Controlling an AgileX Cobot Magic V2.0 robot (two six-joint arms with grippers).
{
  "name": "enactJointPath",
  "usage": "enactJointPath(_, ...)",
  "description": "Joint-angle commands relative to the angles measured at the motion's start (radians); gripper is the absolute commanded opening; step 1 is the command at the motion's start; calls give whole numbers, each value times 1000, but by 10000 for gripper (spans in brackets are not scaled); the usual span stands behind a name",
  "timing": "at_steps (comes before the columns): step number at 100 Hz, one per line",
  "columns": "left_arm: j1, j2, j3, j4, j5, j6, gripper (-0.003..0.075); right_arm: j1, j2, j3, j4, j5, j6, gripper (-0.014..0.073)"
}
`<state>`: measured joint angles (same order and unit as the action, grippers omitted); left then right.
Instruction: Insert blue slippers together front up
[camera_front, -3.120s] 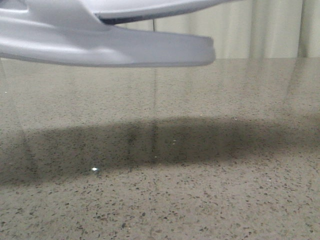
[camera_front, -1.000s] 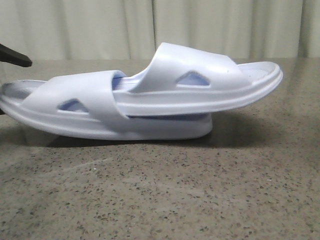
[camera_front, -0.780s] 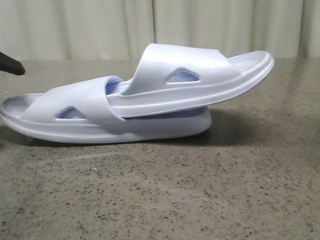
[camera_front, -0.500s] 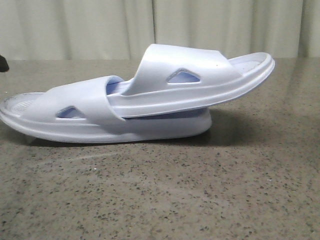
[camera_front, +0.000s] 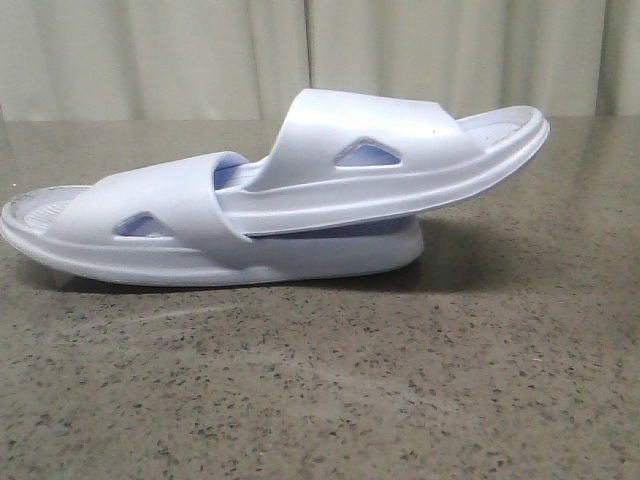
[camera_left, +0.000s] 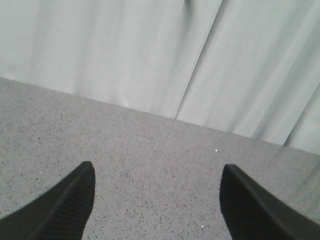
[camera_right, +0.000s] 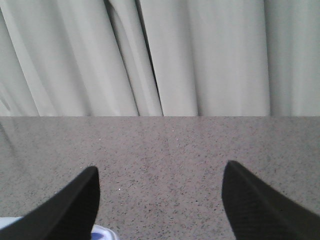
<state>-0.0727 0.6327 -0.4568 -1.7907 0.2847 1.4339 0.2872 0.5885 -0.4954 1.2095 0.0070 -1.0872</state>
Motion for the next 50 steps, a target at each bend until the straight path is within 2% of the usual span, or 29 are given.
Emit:
enactJointPath(1,-2,-77,2,-11,4,7,468,4,-52,-10,-42,-47,-18,447)
enactJointPath(50,-2,-407,187,142,4,7,468,4,-404,157,-129,-47,-18,447)
